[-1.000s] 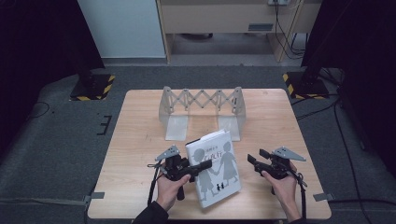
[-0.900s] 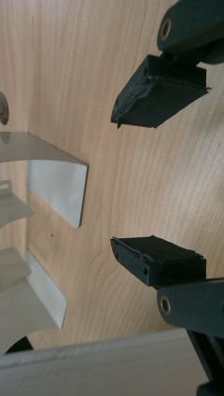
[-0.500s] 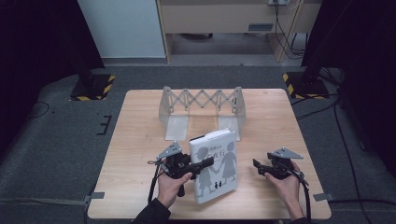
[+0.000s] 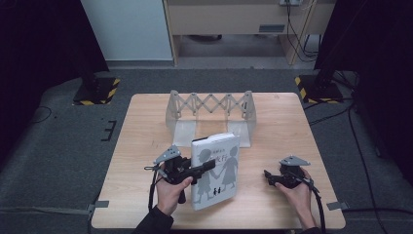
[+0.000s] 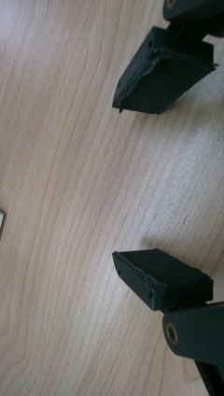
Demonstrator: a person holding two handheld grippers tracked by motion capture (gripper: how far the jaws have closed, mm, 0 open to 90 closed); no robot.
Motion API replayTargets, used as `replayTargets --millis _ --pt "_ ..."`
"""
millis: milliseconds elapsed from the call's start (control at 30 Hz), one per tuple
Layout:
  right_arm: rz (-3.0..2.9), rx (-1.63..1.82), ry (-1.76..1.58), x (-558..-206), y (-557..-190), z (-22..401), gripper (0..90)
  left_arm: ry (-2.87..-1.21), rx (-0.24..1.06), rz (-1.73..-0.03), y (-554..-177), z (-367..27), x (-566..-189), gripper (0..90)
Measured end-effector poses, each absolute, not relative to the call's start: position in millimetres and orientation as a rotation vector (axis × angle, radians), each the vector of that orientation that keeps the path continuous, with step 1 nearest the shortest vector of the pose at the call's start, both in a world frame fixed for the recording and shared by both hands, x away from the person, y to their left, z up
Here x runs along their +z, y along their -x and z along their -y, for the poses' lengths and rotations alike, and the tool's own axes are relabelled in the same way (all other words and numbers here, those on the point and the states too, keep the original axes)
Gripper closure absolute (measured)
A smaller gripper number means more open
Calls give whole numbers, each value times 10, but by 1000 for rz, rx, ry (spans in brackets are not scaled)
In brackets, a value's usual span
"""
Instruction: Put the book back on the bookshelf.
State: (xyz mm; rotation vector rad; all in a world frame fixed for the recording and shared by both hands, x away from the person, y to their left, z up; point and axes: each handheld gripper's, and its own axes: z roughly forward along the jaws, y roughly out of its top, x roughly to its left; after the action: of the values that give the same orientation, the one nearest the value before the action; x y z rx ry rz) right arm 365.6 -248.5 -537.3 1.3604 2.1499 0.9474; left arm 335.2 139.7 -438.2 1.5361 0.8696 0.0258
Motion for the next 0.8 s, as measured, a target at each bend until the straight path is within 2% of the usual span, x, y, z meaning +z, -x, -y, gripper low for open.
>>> replayTargets --millis 567,800 --pt "-2133 916 -1401 -5384 -3685 2490 102 -1517 198 -921 -3391 -1741 -4147 527" --pt "-2133 913 -1409 -5384 -3687 2489 91 -1524 293 -938 -3417 -1861 -4029 527"
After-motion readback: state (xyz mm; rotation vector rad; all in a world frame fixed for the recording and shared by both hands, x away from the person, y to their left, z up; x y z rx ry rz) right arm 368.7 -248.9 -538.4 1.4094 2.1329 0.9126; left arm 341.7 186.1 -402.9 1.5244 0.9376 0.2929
